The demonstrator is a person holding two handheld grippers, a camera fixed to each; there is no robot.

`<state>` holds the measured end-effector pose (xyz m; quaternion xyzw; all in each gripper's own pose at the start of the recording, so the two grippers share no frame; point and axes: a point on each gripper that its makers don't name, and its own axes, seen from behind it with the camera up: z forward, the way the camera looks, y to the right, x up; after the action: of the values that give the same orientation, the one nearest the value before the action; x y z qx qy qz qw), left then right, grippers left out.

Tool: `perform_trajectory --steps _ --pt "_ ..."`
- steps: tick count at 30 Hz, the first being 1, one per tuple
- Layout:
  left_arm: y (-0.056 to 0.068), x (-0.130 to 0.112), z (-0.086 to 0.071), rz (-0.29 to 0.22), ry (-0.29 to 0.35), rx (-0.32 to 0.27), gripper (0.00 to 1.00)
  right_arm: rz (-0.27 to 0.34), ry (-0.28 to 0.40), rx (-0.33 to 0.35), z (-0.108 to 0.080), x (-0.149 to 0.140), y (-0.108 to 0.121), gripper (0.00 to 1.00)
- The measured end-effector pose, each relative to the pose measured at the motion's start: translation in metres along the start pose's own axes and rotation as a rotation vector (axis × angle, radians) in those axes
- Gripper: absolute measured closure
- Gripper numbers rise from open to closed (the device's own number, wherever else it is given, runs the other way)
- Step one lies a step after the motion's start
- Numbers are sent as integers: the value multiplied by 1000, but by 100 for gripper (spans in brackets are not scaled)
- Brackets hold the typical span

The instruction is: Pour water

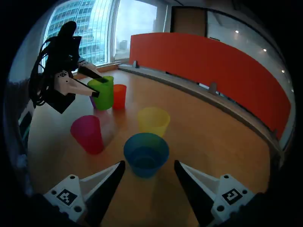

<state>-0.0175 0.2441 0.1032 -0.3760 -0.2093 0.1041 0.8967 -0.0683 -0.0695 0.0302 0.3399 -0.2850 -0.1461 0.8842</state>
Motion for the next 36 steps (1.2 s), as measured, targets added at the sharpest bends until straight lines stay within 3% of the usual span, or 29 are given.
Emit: perform_trajectory --steps 12,25,36 --pt "2 24 -25 -11 72 -2 12 0 -15 17 18 -3 -5 0" --pt "6 26 -47 -25 95 -1 12 -9 -17 16 32 1 -7 0" --pt "2 25 -56 -30 104 10 12 -9 -5 9 35 3 -6 10"
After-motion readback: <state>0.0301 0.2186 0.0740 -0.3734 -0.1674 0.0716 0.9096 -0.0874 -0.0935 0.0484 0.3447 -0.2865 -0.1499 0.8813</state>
